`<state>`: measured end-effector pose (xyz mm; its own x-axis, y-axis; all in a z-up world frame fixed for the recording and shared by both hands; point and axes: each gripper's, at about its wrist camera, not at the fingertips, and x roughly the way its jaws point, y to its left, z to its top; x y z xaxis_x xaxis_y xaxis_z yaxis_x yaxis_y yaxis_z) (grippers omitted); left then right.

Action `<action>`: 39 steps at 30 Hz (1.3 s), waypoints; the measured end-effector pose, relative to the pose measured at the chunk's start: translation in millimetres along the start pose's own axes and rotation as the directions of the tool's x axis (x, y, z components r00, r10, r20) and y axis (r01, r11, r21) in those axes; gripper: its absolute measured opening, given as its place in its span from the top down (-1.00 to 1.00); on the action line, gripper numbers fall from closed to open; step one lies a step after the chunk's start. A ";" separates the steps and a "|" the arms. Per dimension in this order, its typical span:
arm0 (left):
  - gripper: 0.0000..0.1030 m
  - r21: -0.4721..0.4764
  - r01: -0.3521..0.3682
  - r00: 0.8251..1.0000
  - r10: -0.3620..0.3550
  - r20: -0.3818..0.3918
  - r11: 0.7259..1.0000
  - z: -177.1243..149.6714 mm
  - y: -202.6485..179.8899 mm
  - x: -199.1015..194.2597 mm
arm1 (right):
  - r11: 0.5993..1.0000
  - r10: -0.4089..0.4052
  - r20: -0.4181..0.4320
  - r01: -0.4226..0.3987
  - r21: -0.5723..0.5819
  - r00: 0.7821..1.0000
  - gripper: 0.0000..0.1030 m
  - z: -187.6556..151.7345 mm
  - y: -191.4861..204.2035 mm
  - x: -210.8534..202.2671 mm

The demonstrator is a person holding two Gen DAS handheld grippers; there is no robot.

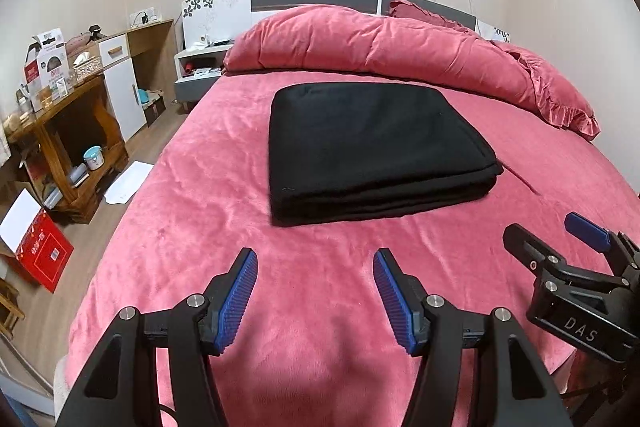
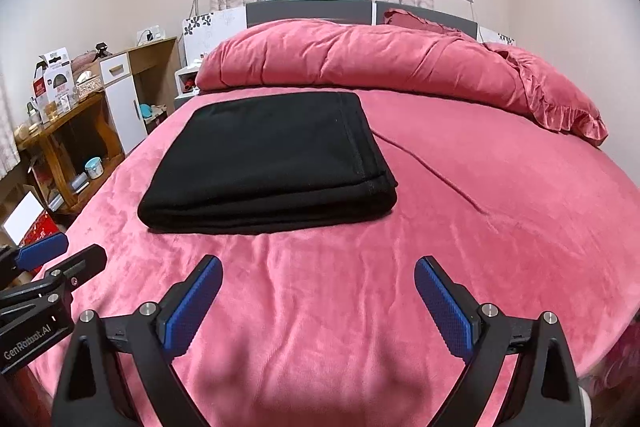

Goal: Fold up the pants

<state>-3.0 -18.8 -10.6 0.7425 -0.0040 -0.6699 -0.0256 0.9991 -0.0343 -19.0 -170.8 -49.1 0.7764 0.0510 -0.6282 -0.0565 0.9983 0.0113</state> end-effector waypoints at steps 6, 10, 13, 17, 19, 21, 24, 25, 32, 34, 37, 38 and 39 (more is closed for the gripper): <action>-0.19 -0.017 -0.002 1.000 0.002 -0.005 1.000 -0.9 -0.4 -2.5 | 1.000 0.000 -0.003 0.000 -0.003 1.000 -0.89 -1.0 -0.5 0.2; -0.19 -0.029 -0.024 1.000 0.024 -0.014 0.999 -0.4 0.2 -2.5 | 1.000 0.004 -0.008 -0.004 0.006 1.000 -0.89 -1.2 -2.3 0.8; -0.19 -0.039 -0.031 0.999 0.031 -0.016 0.999 -0.2 1.7 -2.7 | 1.000 0.006 -0.012 -0.006 0.007 1.000 -0.89 -1.4 -2.6 1.5; -0.19 -0.039 -0.039 0.999 0.039 -0.009 0.998 -1.0 1.9 -3.9 | 1.000 0.007 -0.015 -0.007 0.008 1.000 -0.89 -1.7 -2.1 1.7; -0.19 -0.033 -0.033 0.999 0.033 -0.015 0.999 -1.0 1.1 -3.5 | 1.000 0.009 -0.017 -0.009 0.009 1.000 -0.89 -2.2 -2.4 2.2; -0.19 -0.027 -0.031 0.999 0.030 -0.021 0.999 -1.3 -0.2 -3.2 | 1.000 0.009 -0.020 -0.009 0.009 1.000 -0.89 -2.8 -2.2 2.8; -0.19 -0.013 -0.038 0.999 0.038 -0.022 0.999 -1.4 -1.6 -3.3 | 1.000 0.012 -0.022 -0.011 0.009 1.000 -0.89 -3.2 -2.1 3.2; -0.19 -0.012 -0.039 0.999 0.039 -0.022 0.999 -1.3 -1.5 -3.3 | 1.000 0.011 -0.022 -0.011 0.008 1.000 -0.89 -3.2 -2.1 3.2; -0.19 -0.001 -0.050 0.999 0.050 -0.021 0.999 -1.1 -1.4 -3.3 | 1.000 0.014 -0.027 -0.014 0.010 1.000 -0.89 -3.2 -2.4 4.5; -0.19 -0.001 -0.051 0.998 0.051 -0.021 0.999 -1.2 -1.7 -3.3 | 1.000 0.016 -0.026 -0.015 0.009 1.000 -0.89 -3.3 -2.4 4.6; -0.19 -0.002 -0.052 0.998 0.052 -0.021 0.999 -1.3 -1.9 -3.3 | 1.000 0.017 -0.029 -0.016 0.010 0.999 -0.89 -3.8 -2.5 5.8; -0.19 -0.004 -0.052 0.998 0.052 -0.022 0.999 -1.5 -1.9 -3.2 | 1.000 0.017 -0.030 -0.017 0.011 0.999 -0.89 -4.1 -2.5 6.2; -0.19 -0.005 -0.052 0.998 0.052 -0.022 0.999 -1.6 -1.7 -3.1 | 1.000 0.017 -0.033 -0.017 0.011 0.999 -0.89 -4.4 -2.7 6.9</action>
<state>-6.4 -20.5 -9.6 0.7249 0.0472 -0.6872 -0.0679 0.9977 -0.0031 -16.2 -173.3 -56.9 0.7542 0.0671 -0.6532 -0.0623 0.9976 0.0304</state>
